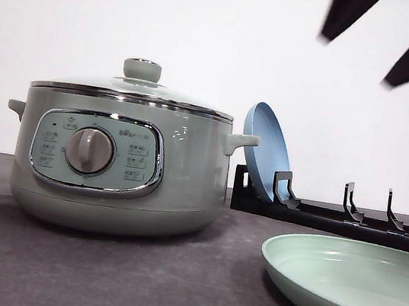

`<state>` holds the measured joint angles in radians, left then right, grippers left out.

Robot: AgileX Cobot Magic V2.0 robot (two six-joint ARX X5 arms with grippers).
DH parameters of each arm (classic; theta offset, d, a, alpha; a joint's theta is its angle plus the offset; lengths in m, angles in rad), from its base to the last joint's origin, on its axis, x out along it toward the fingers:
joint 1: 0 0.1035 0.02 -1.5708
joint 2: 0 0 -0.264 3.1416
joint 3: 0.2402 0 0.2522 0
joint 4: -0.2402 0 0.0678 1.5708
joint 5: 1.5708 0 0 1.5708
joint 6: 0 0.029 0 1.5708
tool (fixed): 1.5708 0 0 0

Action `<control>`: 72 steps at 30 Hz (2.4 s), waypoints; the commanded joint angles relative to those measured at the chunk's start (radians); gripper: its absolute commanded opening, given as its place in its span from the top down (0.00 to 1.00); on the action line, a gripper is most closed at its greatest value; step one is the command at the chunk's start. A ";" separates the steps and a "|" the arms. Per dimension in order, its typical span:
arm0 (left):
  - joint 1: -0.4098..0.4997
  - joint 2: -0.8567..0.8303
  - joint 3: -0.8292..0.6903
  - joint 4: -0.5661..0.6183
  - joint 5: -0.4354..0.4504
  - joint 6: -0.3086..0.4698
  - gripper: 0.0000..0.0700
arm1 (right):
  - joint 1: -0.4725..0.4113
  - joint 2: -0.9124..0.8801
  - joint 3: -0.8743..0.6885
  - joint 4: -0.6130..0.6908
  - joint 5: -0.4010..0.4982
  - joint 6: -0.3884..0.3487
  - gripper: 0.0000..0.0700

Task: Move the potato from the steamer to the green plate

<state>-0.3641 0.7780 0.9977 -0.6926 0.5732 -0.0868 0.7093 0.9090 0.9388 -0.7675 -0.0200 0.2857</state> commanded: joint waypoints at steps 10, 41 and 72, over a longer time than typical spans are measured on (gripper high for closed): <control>-0.003 0.006 0.024 -0.049 -0.049 0.020 0.00 | -0.301 -0.180 0.009 0.001 -0.157 -0.116 0.21; -0.004 0.604 0.695 -0.464 -0.335 0.097 0.00 | -0.369 -0.303 0.007 0.001 -0.267 -0.107 0.00; -0.096 1.132 1.018 -0.482 -0.525 0.140 0.10 | -0.369 -0.303 0.007 0.024 -0.265 -0.118 0.00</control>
<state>-0.4519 1.8927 1.9848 -1.1754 0.0507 0.0399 0.3382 0.6003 0.9398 -0.7528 -0.2852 0.1719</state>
